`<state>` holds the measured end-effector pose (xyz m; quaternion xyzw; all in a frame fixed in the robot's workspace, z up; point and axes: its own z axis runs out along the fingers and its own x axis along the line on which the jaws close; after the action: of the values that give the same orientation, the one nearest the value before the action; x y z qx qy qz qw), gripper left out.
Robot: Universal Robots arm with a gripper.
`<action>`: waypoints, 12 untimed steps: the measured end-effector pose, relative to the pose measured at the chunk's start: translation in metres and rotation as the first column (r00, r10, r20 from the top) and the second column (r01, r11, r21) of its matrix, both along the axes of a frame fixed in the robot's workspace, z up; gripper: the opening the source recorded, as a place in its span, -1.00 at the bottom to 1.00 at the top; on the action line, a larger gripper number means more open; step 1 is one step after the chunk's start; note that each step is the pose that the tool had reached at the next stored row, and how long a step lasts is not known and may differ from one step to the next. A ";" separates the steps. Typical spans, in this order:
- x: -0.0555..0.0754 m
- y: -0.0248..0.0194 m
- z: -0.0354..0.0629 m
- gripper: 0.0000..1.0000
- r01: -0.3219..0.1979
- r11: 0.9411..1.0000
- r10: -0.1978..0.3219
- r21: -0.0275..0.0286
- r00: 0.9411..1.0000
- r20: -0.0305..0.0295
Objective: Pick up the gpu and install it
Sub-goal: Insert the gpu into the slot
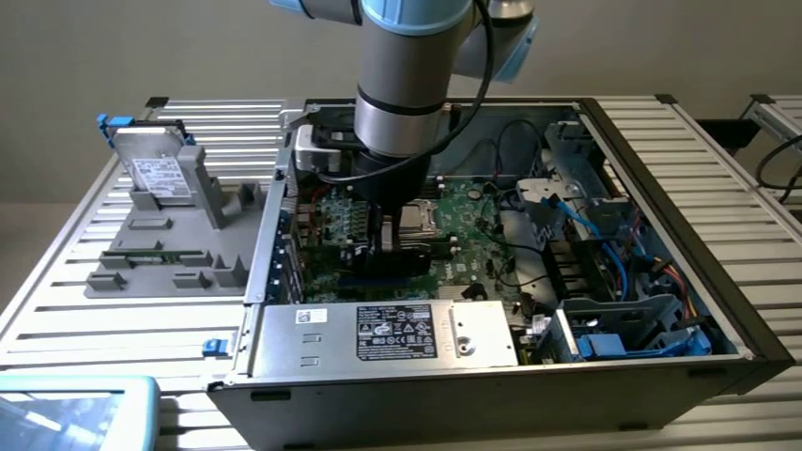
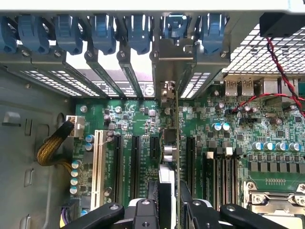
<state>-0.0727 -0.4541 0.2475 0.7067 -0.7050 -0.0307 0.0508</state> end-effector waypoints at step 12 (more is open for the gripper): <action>0.000 -0.0002 0.0000 -0.44 0.017 1.000 -0.017 0.000 1.000 0.000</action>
<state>-0.0726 -0.4543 0.2475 0.7008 -0.7108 -0.0311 0.0506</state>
